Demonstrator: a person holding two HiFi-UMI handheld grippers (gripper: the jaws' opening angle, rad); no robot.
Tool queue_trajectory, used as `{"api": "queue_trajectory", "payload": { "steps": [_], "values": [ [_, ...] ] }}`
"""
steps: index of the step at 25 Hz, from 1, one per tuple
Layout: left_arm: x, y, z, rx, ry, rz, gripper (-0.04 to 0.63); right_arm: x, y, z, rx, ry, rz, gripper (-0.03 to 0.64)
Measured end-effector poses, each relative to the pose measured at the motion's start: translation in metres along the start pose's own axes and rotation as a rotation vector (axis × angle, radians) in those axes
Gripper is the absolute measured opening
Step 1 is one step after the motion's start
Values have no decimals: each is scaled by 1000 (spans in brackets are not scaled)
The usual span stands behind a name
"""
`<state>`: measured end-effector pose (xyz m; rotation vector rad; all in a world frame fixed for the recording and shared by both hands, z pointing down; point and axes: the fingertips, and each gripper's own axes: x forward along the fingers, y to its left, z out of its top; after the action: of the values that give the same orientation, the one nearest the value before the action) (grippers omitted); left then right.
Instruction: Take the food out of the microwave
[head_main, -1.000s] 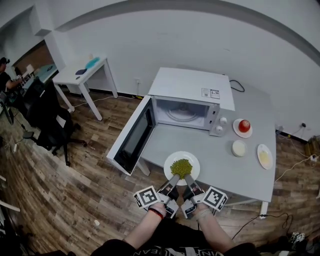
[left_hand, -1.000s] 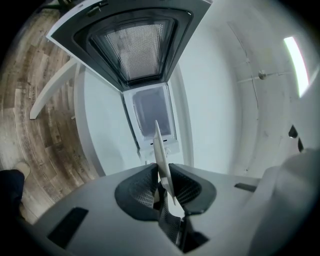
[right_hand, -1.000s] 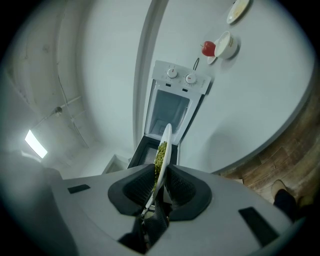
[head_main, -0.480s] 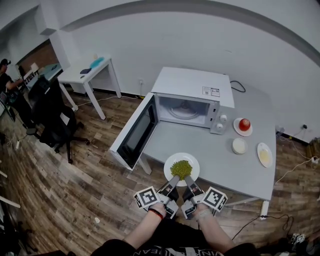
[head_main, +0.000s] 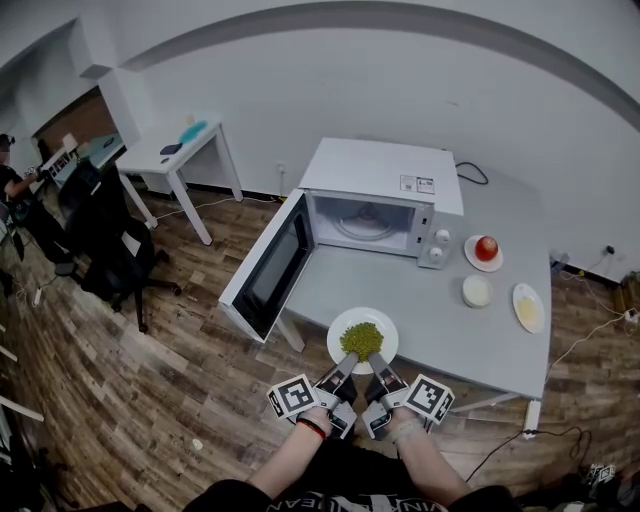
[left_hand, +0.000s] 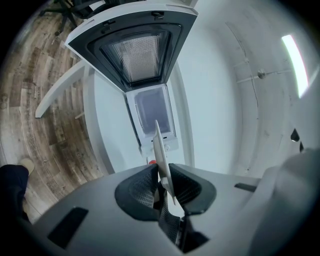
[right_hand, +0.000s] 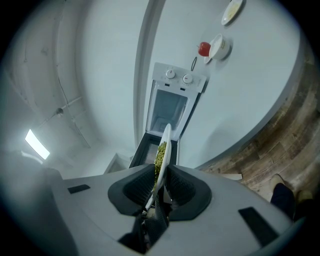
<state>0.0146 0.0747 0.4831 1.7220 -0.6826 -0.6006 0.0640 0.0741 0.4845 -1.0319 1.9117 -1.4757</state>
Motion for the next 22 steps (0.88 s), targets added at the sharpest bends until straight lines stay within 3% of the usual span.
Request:
{"api": "queue_trajectory", "payload": {
  "steps": [8, 16, 19, 22],
  "values": [
    [6, -5, -3, -29, -1, -27, 66, -1, -1, 2, 22, -1, 4, 78],
    [2, 8, -2, 14, 14, 37, 66, 0, -5, 1, 25, 7, 10, 78],
    [5, 4, -3, -30, 5, 7, 66, 2, -8, 2, 9, 15, 3, 78],
    [4, 9, -2, -20, 9, 31, 66, 3, -11, 1, 19, 22, -2, 78]
  ]
}}
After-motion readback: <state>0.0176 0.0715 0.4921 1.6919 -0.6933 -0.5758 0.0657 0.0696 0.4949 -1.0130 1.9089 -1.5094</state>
